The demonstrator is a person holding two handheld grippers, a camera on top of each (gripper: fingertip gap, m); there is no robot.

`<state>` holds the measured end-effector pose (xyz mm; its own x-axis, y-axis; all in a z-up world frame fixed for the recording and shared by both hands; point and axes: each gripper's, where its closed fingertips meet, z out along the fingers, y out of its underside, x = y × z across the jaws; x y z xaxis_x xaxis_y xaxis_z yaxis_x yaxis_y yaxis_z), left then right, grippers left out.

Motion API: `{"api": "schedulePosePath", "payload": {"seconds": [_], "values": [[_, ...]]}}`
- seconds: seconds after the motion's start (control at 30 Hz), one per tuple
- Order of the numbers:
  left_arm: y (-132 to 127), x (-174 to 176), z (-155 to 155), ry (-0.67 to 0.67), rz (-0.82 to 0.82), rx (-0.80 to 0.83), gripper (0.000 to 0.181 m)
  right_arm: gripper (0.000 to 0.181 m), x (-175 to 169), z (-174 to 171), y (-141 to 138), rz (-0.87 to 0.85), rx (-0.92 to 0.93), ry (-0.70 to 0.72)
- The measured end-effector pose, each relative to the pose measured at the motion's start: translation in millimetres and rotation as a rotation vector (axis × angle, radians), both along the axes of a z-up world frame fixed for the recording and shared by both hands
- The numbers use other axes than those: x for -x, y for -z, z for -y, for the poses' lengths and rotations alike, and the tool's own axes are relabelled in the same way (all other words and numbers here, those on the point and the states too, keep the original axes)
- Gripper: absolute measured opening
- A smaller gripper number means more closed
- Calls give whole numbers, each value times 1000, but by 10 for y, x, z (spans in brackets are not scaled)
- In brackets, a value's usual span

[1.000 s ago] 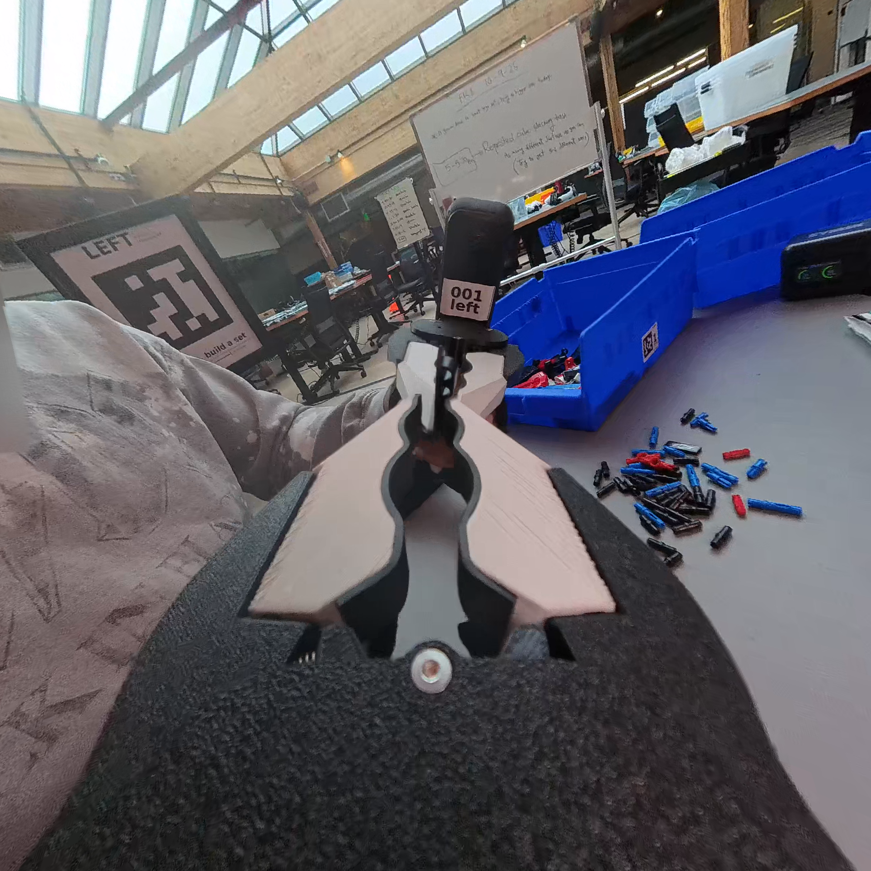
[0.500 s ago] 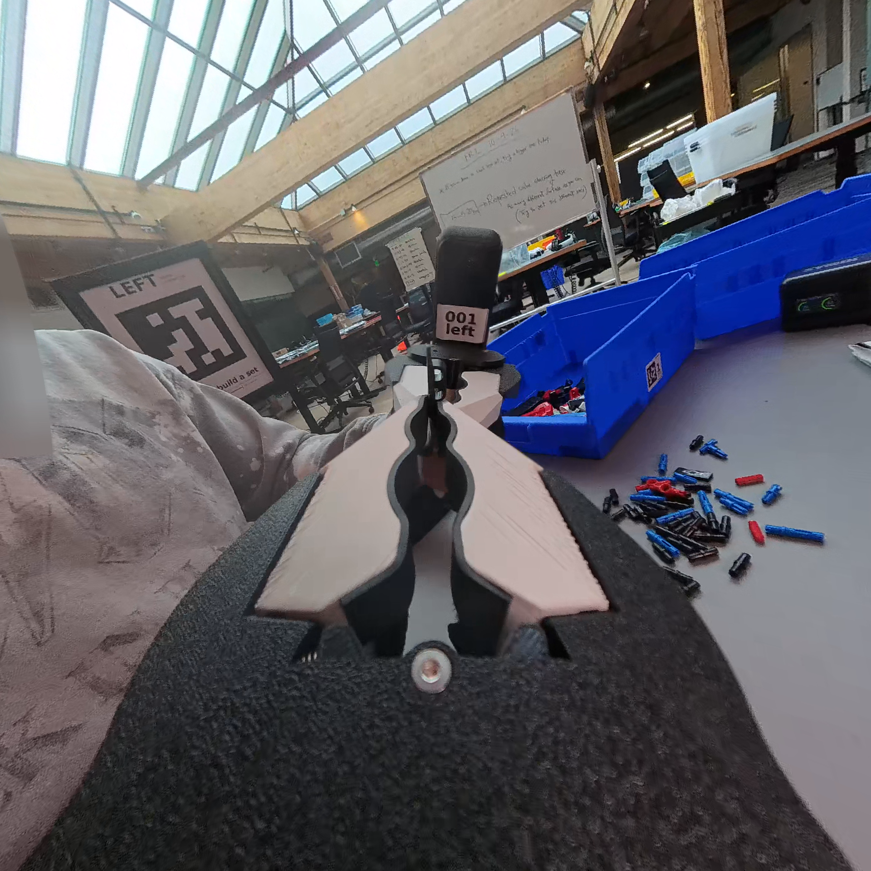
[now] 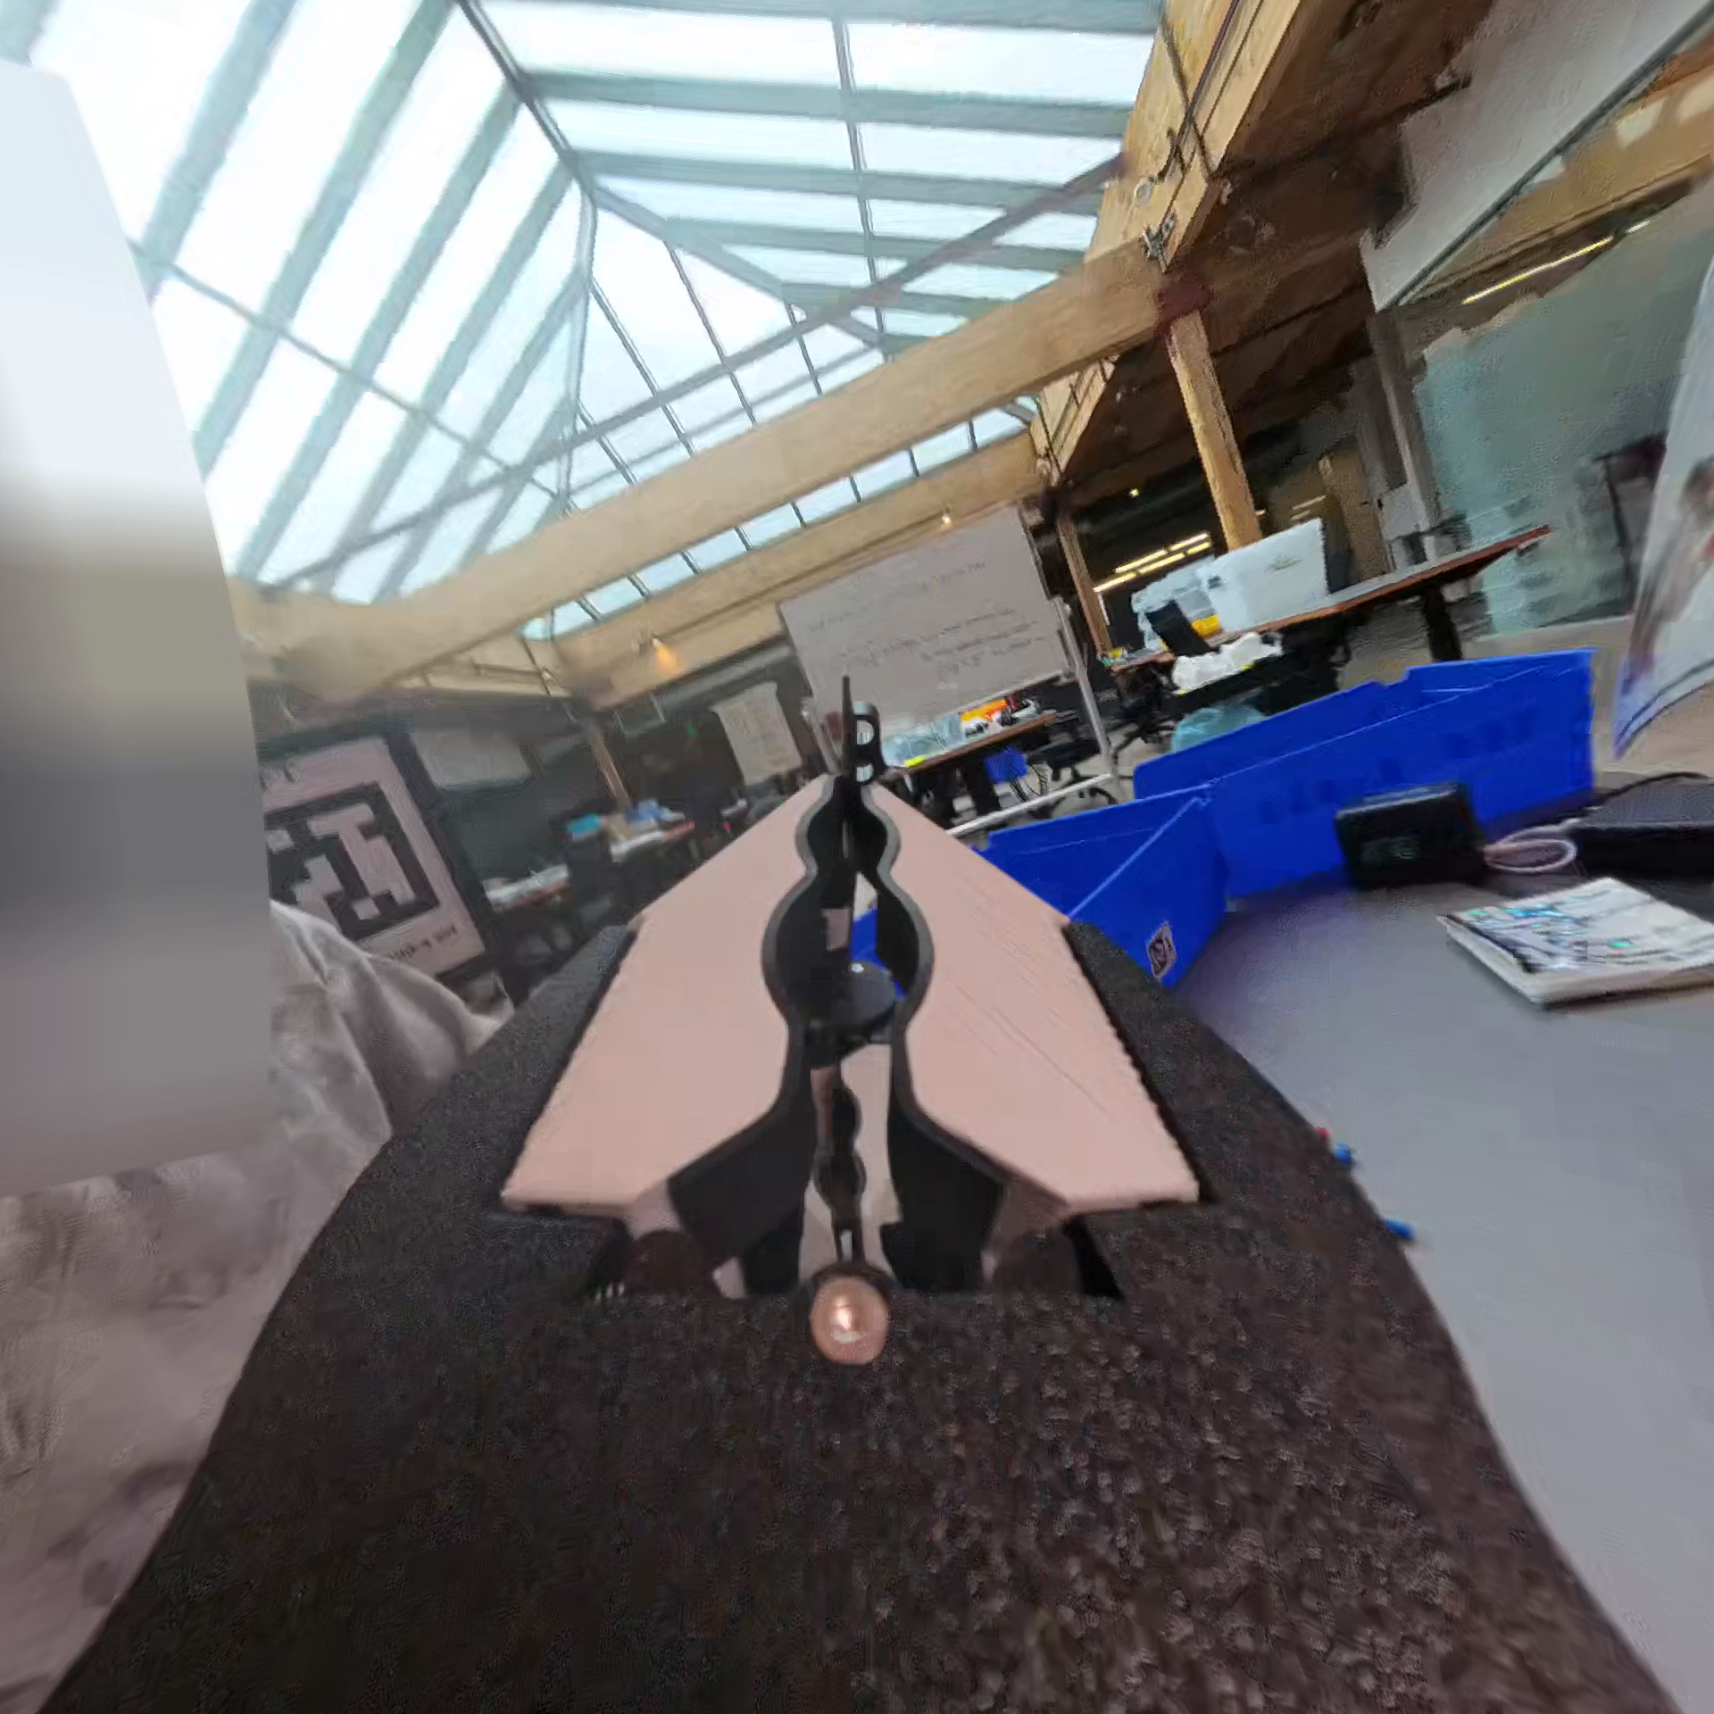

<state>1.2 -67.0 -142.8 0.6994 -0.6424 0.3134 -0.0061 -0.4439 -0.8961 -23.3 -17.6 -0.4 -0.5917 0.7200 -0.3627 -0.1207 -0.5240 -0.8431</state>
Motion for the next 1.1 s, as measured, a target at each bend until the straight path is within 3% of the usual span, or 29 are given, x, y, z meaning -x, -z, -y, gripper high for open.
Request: {"api": "schedulePosePath", "payload": {"seconds": [0.07,0.13,0.2,0.27,0.37,0.43,0.53,0.6,0.67,0.77,0.9,1.1], "values": [[-214,142,-127,-75,-12,-60,1,2,-60,100,13,35,-90,10],[-211,523,-273,-219,-126,-39,1,1,-73,56,203,107,-112,61],[11,1024,-329,-413,-341,22,2,2,-109,-4,292,156,-111,67],[323,1353,-249,-514,-508,144,2,2,-135,-34,324,178,-166,83],[604,1443,-164,-543,-608,240,3,2,-134,6,354,190,-171,61],[654,1445,-175,-545,-632,252,15,3,-86,44,460,228,-183,48],[488,1344,-243,-518,-554,166,21,3,3,124,681,304,-235,35],[207,1046,-255,-403,-353,59,24,3,50,221,746,322,-250,16],[-194,632,-138,-198,-78,-46,26,3,92,362,824,345,-283,-17],[-601,430,15,-75,132,-149,28,3,110,559,907,360,-340,-68],[-681,303,137,24,205,-140,14,3,124,737,954,354,-441,-81],[-768,288,214,21,40,-236,0,6,103,737,822,261,-610,31]]}}
